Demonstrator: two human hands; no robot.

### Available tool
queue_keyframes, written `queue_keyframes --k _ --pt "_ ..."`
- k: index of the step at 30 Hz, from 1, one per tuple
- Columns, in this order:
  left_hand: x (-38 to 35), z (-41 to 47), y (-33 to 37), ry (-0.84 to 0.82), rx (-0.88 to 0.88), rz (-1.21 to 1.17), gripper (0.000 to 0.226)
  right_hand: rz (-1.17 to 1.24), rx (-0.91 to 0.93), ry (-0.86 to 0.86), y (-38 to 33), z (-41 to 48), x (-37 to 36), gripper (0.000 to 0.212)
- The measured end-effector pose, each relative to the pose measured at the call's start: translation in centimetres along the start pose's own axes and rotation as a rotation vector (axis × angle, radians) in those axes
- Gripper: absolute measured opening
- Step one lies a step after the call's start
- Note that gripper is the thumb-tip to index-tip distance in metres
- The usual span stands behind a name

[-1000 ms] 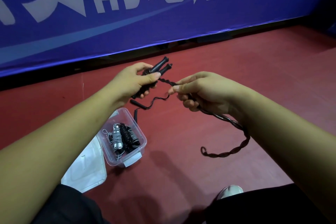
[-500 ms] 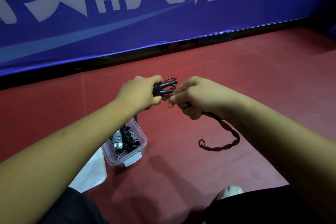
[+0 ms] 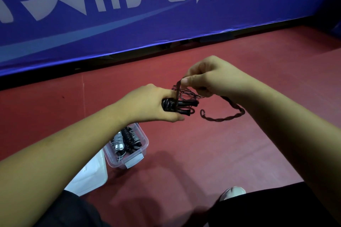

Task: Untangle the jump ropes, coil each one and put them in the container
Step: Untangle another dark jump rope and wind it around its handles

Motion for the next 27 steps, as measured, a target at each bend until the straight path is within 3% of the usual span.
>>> queue_keyframes --k 6,11,13,16,22,27 --pt "-0.2 -0.4 0.2 0.015 -0.128 -0.126 0.027 -0.178 0.056 0.097 1.2 0.9 0.8 0.016" --pt "0.2 -0.5 0.2 0.131 -0.082 -0.409 0.021 -0.074 0.023 0.098 3.0 1.9 1.1 0.02" --pt "0.3 -0.5 0.1 0.205 -0.047 -0.638 0.037 0.002 0.003 0.072 3.8 2.2 0.6 0.02" --pt "0.7 -0.2 -0.1 0.258 -0.065 -0.889 0.062 0.15 -0.018 -0.002 4.7 2.4 0.0 0.036" --pt "0.6 0.4 -1.4 0.408 0.119 -1.302 0.019 0.36 -0.126 -0.124 5.9 2.5 -1.1 0.016" --pt "1.6 0.5 -4.0 0.487 0.251 -1.279 0.017 0.636 -0.29 -0.261 5.8 2.1 -2.3 0.012"
Point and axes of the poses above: each hand's wrist, its own z-axis towards the middle knuckle, its own x-axis out of the back of the hand, y = z × x, the point moved 4 cm from there along z, towards the middle knuckle, and after that the axes turned 5 degrees about -x, right-handed, at the moved point
